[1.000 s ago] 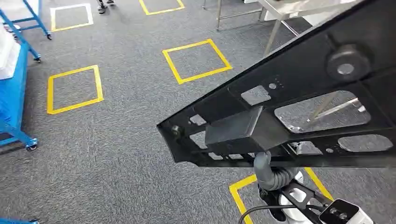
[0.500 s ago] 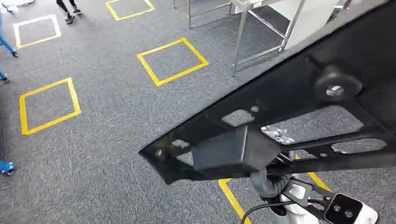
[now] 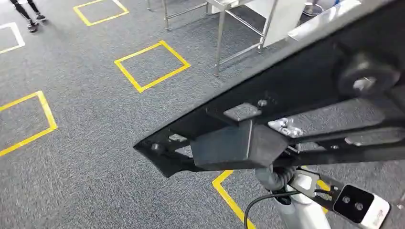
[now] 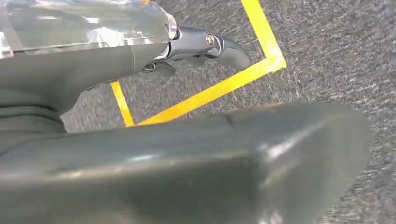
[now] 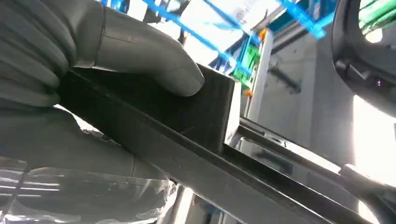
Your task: Take the parts from the cabinet and place them on the table.
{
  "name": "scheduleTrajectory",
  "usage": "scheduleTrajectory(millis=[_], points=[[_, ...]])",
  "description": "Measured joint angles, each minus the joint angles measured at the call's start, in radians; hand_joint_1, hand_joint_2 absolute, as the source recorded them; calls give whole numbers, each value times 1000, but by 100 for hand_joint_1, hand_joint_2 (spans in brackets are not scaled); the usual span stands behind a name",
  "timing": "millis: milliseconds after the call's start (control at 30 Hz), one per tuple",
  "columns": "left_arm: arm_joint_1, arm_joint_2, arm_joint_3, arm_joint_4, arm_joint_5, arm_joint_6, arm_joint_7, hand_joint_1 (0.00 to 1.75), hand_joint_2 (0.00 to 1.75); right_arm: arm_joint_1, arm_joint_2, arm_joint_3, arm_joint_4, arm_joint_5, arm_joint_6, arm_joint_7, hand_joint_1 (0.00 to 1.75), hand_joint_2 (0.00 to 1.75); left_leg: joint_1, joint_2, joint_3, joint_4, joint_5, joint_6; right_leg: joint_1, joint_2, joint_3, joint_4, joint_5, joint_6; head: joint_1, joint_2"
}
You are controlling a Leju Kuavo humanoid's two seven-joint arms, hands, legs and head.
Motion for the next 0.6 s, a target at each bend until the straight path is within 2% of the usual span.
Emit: scheduleTrajectory(millis=[33,67,100,133,167,200,233,267,300,367,400,433,467,500,533,567,600], points=[[2,0,0,0,0,1,2,0,0,0,-1,0,5,-3,-2,0,175,175,-2,12,-1,0,-1,1,-3,-6,-40,84,-34,3,0,0],[3,0,0,0,0,3,5,0,0,0,-3,-1,11,-8,-4,0,175,175,-2,23,-2,1,-1,1,-5,-8,-68,140,-49,7,0,0],[2,0,0,0,0,3,5,0,0,0,-5,-1,16,-13,-7,0,175,175,-2,34,-3,2,-2,0,-8,-8,-75,154,-43,10,0,0],[1,0,0,0,1,4,5,0,0,0,-9,-2,21,-21,-12,0,175,175,-2,44,-2,3,-3,-1,-9,-12,-56,119,-15,12,0,0],[0,0,0,0,2,5,5,0,0,-2,-13,-3,27,-30,-14,0,175,175,-2,53,-2,6,-6,-4,-11,-19,-15,42,27,12,0,0],[0,0,0,0,2,5,5,0,0,-5,-16,-5,31,-33,-14,0,175,175,-2,61,-1,9,-10,-7,-11,-35,37,-55,69,10,0,0],[-1,0,0,0,2,6,5,0,0,-10,-18,-6,34,-34,-14,0,175,175,-4,68,1,15,-15,-12,-8,-76,82,-136,88,5,0,0],[0,0,0,0,2,6,5,0,0,-14,-19,-6,37,-35,-14,0,175,175,-12,73,-2,21,-20,-20,3,-86,85,-149,78,-3,0,0],[0,0,0,0,3,6,5,0,0,-14,-20,-7,40,-37,-14,0,175,175,-11,81,-1,20,-20,-23,2,-71,81,-149,82,-10,0,0],[-1,0,0,0,3,10,4,0,0,-12,-24,-11,48,-37,-14,0,175,175,-11,97,4,18,-22,-34,7,-53,76,-146,80,-19,0,0],[-3,0,0,0,4,11,4,0,0,-11,-24,-14,51,-34,-11,0,175,175,-10,106,7,18,-25,-40,1,-44,78,-153,84,-27,0,0],[-5,2,0,0,10,13,3,0,0,-7,-24,-21,56,-28,-8,0,175,175,-3,77,4,32,-39,-47,-4,-37,85,-159,88,-33,0,0],[-4,0,0,0,10,13,2,0,0,-7,-24,-28,60,-26,-8,0,175,175,-2,43,-15,77,-72,-48,-5,-31,85,-160,89,-40,0,0],[-2,0,1,0,11,14,2,0,0,-5,-24,-31,64,-25,-7,0,175,175,-1,24,-49,151,-111,-51,-5,-24,84,-160,89,-43,0,0],[0,1,2,0,11,14,2,0,0,0,-24,-33,69,-25,-6,0,175,175,-1,14,-91,241,-150,-54,-4,-12,84,-160,89,-44,0,0],[4,2,4,0,11,14,3,0,0,5,-24,-35,73,-25,-5,0,175,175,-1,12,-129,318,-174,-56,-2,1,83,-159,89,-44,0,0],[6,3,5,0,12,15,2,0,0,10,-24,-36,76,-24,-5,0,175,175,-1,12,-146,344,-170,-56,-1,12,84,-158,89,-44,0,0]])
